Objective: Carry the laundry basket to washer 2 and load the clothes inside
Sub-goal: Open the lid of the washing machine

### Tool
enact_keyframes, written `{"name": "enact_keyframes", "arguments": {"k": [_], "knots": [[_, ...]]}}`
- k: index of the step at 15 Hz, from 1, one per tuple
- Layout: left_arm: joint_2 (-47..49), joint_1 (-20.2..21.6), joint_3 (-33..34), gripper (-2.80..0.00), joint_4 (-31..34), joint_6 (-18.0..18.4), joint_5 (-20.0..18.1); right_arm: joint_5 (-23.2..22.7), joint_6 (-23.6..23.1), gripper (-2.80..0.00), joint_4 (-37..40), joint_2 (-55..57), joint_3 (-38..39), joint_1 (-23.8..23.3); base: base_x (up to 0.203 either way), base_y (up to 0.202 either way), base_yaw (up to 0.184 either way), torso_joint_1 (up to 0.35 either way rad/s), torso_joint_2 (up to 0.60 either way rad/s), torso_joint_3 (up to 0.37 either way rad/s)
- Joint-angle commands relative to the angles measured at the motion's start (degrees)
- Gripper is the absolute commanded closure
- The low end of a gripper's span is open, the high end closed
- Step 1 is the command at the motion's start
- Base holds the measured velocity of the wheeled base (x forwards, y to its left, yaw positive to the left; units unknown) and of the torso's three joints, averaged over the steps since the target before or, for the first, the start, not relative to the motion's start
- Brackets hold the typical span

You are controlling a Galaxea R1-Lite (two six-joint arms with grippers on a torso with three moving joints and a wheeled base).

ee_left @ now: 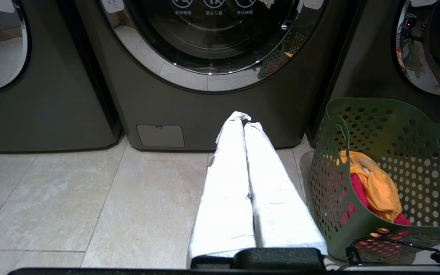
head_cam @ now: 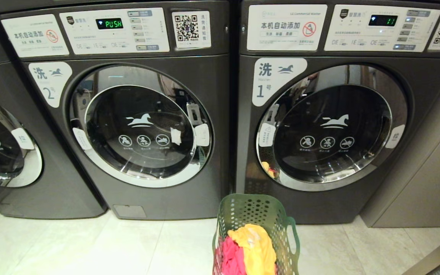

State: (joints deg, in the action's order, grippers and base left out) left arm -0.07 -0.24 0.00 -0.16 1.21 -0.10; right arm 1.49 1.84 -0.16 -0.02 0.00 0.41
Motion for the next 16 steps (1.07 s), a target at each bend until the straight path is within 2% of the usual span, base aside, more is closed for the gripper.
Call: {"name": "enact_keyframes", "arguments": {"k": [1,11,16], "knots": [[0.0,0.0,0.0,0.0,0.0,0.0,0.0,0.0,0.0,0.0,0.0,0.0,0.0,0.0,0.0,-0.193,0.002,0.007,0.0,0.002],[0.0,0.0,0.0,0.0,-0.1,-0.2,0.1,-0.1,-0.1,0.0,0.0,0.0,0.0,0.0,0.0,-0.185,0.001,0.002,0.0,0.001],[0.0,0.0,0.0,0.0,-0.1,-0.2,0.1,-0.1,-0.1,0.0,0.0,0.0,0.0,0.0,0.0,-0.015,0.001,0.0,0.0,0.0]]}}
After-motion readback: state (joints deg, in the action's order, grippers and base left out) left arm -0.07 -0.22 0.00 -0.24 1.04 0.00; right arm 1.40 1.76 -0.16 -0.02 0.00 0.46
